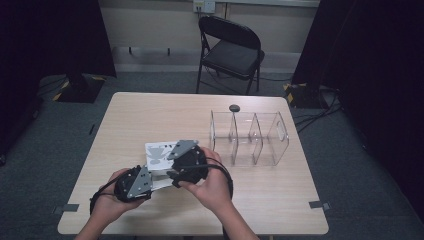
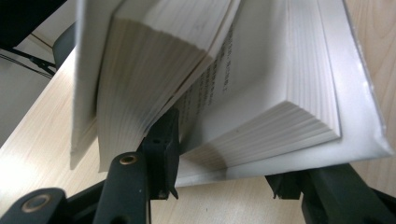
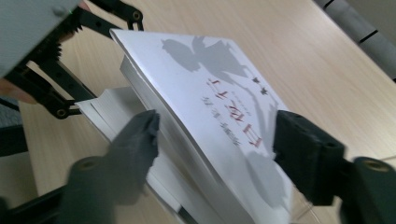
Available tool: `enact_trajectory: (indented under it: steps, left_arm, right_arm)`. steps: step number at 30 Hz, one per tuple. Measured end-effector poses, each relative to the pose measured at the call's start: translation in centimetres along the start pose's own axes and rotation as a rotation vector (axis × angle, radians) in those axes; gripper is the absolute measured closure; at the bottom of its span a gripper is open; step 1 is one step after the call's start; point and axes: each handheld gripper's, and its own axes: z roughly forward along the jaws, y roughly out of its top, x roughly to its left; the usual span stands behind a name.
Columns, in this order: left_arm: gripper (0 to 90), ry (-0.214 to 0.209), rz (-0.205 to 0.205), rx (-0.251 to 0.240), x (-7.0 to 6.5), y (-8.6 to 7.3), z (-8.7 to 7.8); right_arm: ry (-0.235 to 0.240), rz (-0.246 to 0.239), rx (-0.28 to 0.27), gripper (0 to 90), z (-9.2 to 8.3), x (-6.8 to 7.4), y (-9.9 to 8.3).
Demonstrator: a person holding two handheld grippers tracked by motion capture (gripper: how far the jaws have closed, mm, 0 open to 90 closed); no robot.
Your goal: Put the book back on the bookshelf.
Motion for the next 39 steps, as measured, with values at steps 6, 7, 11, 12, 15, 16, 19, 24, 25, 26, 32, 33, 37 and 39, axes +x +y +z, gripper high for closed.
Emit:
enact_trajectory:
  steps: [6,7,11,12,15,16,19,24,25,26,32,33,37,39]
  left_arm:
    - [52.0,-0.018,-0.036,0.003,0.6,0.3,-0.1]
    - [52.2,-0.02,-0.03,0.016,0.7,0.4,-0.2]
    - [53.0,-0.029,-0.032,0.03,1.1,0.9,-0.2]
    - [53.3,-0.034,-0.03,0.037,1.2,1.0,-0.3]
    - [53.9,-0.038,-0.036,0.038,1.5,1.1,-0.3]
    - [54.0,-0.038,-0.04,0.038,1.6,1.1,-0.3]
    - [54.4,-0.041,-0.048,0.042,1.7,1.3,-0.3]
    - [56.7,-0.056,-0.069,0.066,2.2,2.0,-0.9]
    - [57.4,-0.058,-0.08,0.064,2.4,2.1,-1.1]
    - [58.1,-0.058,-0.08,0.064,2.4,2.1,-1.1]
    - [63.6,-0.077,-0.151,0.084,4.1,2.6,-2.7]
    - [64.6,-0.077,-0.148,0.093,4.3,2.6,-2.8]
    - [67.7,-0.067,-0.157,0.125,5.2,2.9,-3.2]
    - [68.5,-0.072,-0.174,0.132,5.5,3.0,-3.2]
  right_arm:
    - [0.056,0.074,-0.002,23.2,-2.2,-0.5,-3.3]
    - [0.061,0.102,-0.022,22.1,-2.5,-0.6,-4.0]
    - [0.066,0.156,-0.013,17.8,-2.5,-1.3,-7.1]
    - [0.071,0.163,0.002,17.3,-2.3,-1.3,-7.9]
    - [0.095,0.201,0.031,14.9,-1.4,-1.5,-10.0]
    - [0.076,0.222,0.041,15.0,-1.0,-1.6,-10.6]
    - [0.063,0.264,0.04,15.0,0.0,-1.5,-11.9]
    - [0.047,0.338,0.083,15.0,2.1,-1.5,-15.3]
    - [0.038,0.343,0.083,15.0,2.3,-1.6,-15.7]
    - [0.038,0.343,0.083,15.0,2.3,-1.6,-15.7]
    - [0.045,0.355,0.102,15.0,3.1,-1.3,-17.8]
    - [0.04,0.358,0.109,15.0,3.2,-1.3,-18.0]
    - [0.018,0.359,0.106,14.5,3.2,-1.3,-18.3]
    - [0.017,0.357,0.103,14.4,3.2,-1.4,-18.4]
